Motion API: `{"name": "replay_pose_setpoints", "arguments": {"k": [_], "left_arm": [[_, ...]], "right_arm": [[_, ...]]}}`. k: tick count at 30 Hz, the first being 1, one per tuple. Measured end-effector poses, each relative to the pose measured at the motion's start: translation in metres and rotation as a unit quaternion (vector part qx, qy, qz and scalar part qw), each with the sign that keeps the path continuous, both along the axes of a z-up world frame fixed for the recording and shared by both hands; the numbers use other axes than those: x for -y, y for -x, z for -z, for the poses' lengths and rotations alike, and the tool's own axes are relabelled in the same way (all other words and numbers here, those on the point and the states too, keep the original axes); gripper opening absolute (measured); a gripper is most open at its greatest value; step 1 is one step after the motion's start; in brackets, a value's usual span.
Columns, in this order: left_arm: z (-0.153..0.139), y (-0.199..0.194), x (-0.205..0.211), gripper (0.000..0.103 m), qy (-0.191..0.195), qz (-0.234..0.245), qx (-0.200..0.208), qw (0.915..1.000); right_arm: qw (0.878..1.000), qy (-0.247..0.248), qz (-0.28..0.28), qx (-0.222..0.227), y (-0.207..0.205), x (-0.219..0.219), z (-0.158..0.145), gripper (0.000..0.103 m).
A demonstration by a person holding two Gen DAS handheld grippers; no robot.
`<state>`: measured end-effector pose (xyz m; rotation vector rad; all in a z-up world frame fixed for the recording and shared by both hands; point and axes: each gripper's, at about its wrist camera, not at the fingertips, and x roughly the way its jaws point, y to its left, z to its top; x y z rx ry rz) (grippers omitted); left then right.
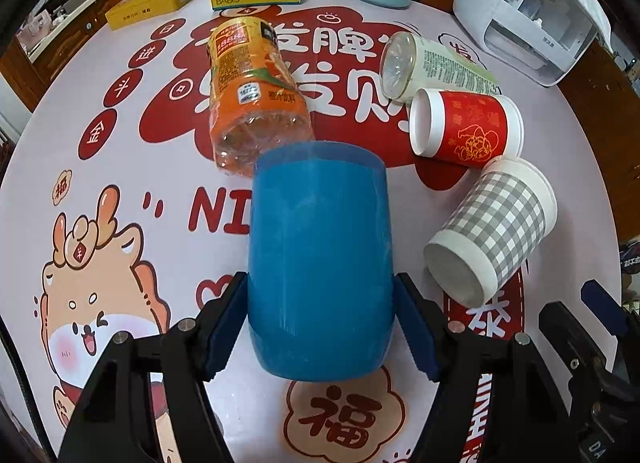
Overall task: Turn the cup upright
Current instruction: 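Lift the blue cup with the left gripper and bring it toward the right tool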
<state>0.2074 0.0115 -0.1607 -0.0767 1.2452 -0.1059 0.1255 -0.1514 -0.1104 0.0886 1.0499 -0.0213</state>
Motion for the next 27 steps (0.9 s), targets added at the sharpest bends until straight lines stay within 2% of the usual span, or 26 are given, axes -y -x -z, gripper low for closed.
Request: {"name": "replay_pose_setpoints", "arguments": {"k": [13, 21, 27], "left_arm": [[-0.004, 0.035, -0.017, 0.070, 0.014, 0.004, -0.012, 0.9998], [-0.024, 0.063, -0.009, 0.070, -0.004, 0.020, 0.018, 0.9996], [-0.042, 0.084, -0.011, 0.070, 0.001, 0.025, 0.029, 0.9993]], "right_arm": [[1.000, -0.005, -0.002, -0.008, 0.015, -0.001, 0.002, 0.078], [1.000, -0.014, 0.002, -0.013, 0.030, 0.001, 0.001, 0.078], [1.000, -0.023, 0.008, -0.017, 0.045, 0.005, 0.003, 0.078]]}}
